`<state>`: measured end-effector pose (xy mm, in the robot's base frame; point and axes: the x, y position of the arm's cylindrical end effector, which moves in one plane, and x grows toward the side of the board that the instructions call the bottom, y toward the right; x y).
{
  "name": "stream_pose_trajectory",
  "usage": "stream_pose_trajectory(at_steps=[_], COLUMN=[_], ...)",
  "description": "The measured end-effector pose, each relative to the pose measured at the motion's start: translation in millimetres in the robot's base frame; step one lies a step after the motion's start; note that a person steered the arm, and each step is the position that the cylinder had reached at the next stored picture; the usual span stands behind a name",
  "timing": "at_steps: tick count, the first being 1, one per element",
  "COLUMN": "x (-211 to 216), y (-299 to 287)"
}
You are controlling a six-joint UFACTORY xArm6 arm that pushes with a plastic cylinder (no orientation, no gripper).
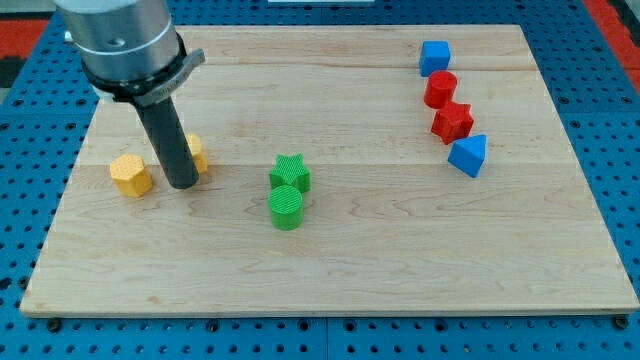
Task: Move the yellow hexagon left a bit
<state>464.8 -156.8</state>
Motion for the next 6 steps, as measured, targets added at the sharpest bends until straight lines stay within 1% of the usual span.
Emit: stream_pose_trajectory(at_steps=[1,2,3,4,6], x=[-8,-32,-30,-9,-22], y=[17,36,52,50,-46])
